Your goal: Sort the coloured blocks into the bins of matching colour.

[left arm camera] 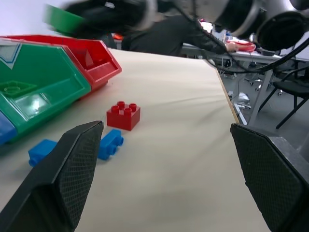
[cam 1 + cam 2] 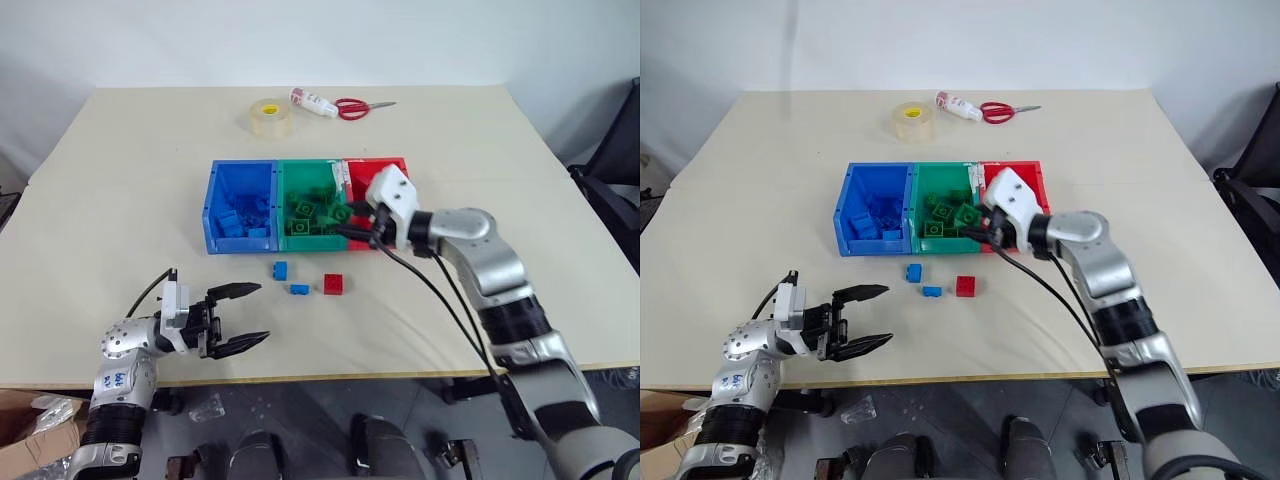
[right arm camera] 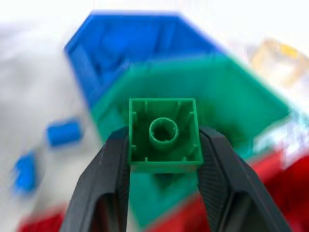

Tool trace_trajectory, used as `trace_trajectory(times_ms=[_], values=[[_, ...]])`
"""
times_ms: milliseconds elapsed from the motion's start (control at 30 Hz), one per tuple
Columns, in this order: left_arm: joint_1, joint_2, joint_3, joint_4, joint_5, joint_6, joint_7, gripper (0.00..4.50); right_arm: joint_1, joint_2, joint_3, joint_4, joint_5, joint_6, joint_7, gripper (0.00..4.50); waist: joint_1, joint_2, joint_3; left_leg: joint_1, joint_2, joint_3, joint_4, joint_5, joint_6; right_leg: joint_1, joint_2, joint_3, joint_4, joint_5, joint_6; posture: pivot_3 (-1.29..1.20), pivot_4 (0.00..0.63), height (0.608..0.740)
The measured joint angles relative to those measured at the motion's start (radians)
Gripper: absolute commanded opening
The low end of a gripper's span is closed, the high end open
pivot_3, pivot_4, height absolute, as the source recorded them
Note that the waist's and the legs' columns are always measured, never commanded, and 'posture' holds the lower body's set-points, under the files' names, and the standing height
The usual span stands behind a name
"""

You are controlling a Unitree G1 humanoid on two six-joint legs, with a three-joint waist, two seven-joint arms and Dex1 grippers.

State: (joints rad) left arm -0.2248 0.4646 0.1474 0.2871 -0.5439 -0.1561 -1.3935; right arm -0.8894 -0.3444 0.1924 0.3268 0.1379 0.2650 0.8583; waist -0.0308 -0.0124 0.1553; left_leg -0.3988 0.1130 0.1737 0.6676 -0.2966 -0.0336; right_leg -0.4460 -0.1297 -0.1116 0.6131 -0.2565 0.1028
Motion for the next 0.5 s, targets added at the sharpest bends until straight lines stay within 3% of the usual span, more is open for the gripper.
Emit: trace_trajectory(times_ms=[133, 300, 500], values=[[-0.001, -0.004, -0.001, 0.003, 0.001, -0.002, 0.003, 4.50, -0.110, 0.070, 0.000, 0.215, -0.055, -0.095, -0.076, 2.78, 0.001, 0.000, 0.000, 0.000, 0.000, 0.000, 0.000, 0.000, 0.000, 0.000, 0.000, 0.000, 0.000, 0.000, 0.000, 0.00, 0.150, 0.740], [-0.003, -0.005, -0.002, 0.005, 0.001, -0.008, 0.003, 4.50, -0.118, 0.078, -0.005, 0.272, -0.080, -0.157, -0.095, 4.47, -0.002, 0.000, 0.000, -0.001, 0.000, 0.000, 0.000, 0.000, 0.000, 0.000, 0.000, 0.000, 0.000, 0.000, 0.000, 0.00, 0.150, 0.740], [-0.021, -0.006, -0.006, 0.034, 0.002, -0.009, -0.008, 4.50, 0.026, -0.006, -0.013, 0.062, -0.053, -0.102, -0.034, 4.47, 0.003, 0.000, 0.000, -0.001, 0.000, 0.000, 0.000, 0.000, 0.000, 0.000, 0.000, 0.000, -0.001, 0.000, 0.000, 0.00, 0.150, 0.740]])
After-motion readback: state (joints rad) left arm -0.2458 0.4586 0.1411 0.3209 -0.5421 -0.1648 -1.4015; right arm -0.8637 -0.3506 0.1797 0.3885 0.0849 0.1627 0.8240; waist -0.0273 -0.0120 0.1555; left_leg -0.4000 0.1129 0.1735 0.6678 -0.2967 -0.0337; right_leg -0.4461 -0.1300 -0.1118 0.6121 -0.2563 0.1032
